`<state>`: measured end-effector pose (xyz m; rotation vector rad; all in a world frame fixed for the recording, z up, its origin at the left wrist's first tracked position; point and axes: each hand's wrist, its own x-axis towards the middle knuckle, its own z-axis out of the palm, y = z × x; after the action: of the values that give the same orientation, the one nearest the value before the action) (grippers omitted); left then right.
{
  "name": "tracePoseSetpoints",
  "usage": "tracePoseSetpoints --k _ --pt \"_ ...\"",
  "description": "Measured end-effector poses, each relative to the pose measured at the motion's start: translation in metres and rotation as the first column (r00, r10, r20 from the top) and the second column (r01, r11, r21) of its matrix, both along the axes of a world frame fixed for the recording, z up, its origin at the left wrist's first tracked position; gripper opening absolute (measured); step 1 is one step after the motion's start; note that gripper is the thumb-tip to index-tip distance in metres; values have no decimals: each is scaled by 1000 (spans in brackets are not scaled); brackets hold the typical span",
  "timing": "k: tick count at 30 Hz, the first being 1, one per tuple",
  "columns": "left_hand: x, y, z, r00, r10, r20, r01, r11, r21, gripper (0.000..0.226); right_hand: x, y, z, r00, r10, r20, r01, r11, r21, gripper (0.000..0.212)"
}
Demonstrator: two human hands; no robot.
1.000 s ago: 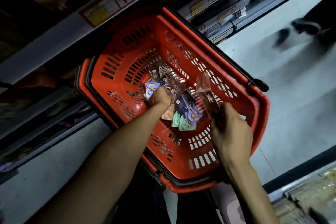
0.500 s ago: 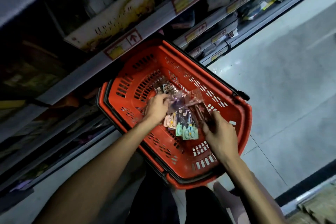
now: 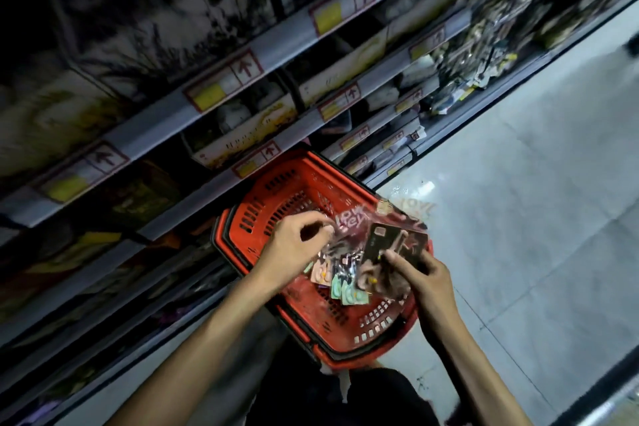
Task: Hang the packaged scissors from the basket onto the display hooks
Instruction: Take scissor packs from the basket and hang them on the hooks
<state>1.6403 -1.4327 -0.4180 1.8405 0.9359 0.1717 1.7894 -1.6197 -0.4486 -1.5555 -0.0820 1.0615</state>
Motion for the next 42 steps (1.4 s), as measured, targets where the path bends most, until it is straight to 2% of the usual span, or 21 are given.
tracePoseSetpoints --k 4,7,11,15,18,20,21,24,27,30,33,36,38,42 --pt "4 -2 49 983 61 174 -21 975 -222 14 14 -7 32 1000 -11 -3 11 996 87 25" --pt "12 -4 73 943 195 271 -59 896 -441 13 28 -7 58 997 70 32 -75 984 160 29" --pt "28 -3 92 921 246 304 7 767 -642 15 35 1 89 984 133 117 -154 969 191 31" --pt "48 3 102 911 275 307 -1 746 -666 25 28 8 114 973 37 229 -86 975 204 25" --pt "57 10 98 900 273 340 67 684 -726 51 18 11 124 952 -105 289 43 976 212 17" --pt "57 10 90 926 217 309 88 671 -736 71 7 13 127 928 -197 315 138 970 202 15" --pt "56 7 88 943 164 290 104 681 -724 72 2 14 127 919 -242 313 187 963 195 16" --pt "47 1 70 964 -18 266 185 765 -617 49 -20 20 124 884 -353 307 318 935 160 23" --pt "32 10 50 955 -107 275 244 812 -531 55 -50 25 116 829 -447 337 442 892 95 24" --pt "25 22 35 949 -171 263 287 814 -505 56 -83 23 105 752 -542 375 573 819 33 19" --pt "27 22 29 938 -240 252 342 767 -542 59 -116 9 100 647 -653 392 710 705 2 15" --pt "32 8 33 913 -342 224 408 731 -547 37 -148 -12 101 530 -739 416 813 582 -3 6" --pt "32 -11 38 868 -444 221 488 689 -536 23 -168 -31 105 453 -793 408 865 502 14 12" --pt "18 -56 59 769 -598 226 615 596 -517 16 -211 -75 123 263 -881 393 952 302 39 17"
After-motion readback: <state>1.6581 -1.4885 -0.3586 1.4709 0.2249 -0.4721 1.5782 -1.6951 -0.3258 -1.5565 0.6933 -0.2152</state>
